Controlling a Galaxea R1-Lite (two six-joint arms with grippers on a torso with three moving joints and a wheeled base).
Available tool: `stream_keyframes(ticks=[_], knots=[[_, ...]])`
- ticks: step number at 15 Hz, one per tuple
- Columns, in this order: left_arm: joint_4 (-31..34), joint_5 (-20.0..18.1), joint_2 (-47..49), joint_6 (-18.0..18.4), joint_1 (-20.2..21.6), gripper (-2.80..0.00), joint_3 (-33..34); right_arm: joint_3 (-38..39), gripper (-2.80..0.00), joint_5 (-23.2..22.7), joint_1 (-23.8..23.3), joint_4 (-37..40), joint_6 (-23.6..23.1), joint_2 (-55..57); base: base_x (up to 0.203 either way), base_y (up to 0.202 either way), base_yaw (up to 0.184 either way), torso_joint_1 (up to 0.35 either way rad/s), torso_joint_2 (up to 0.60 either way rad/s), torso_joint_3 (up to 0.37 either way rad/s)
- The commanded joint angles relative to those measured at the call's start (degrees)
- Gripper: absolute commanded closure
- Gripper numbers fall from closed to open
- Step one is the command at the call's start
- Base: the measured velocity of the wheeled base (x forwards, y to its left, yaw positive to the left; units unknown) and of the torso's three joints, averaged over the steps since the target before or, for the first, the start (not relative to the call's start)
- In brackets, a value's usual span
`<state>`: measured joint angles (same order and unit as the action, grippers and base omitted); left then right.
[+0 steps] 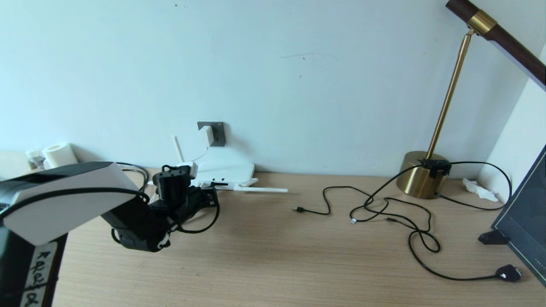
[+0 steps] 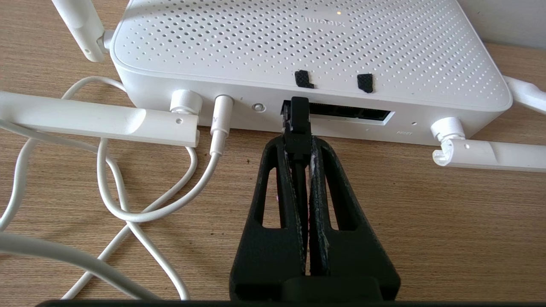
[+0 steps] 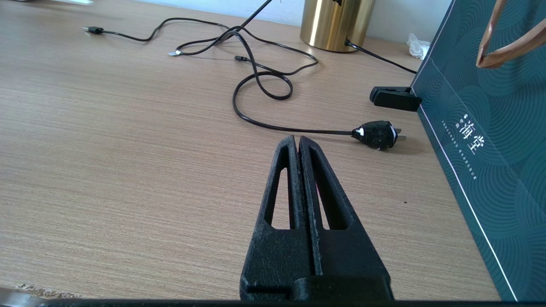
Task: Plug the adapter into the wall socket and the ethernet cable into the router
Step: Plug cable into router interface
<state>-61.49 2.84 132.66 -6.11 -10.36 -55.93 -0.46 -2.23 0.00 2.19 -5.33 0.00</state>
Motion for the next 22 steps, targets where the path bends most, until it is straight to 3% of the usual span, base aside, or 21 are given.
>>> stream_keyframes(ticks=[1,22], knots=[[-0.5,0.1,0.1,0.0,0.0,0.0,-0.1,0.0,0.0,-0.1,0.0,0.0,0.0,0.1,0.0,0.0,0.0,0.0,0.0,0.0],[0.1,0.0,1.2,0.0,0.4,0.0,-2.1,0.0,0.0,-0.1,0.0,0.0,0.0,0.1,0.0,0.0,0.0,0.0,0.0,0.0]])
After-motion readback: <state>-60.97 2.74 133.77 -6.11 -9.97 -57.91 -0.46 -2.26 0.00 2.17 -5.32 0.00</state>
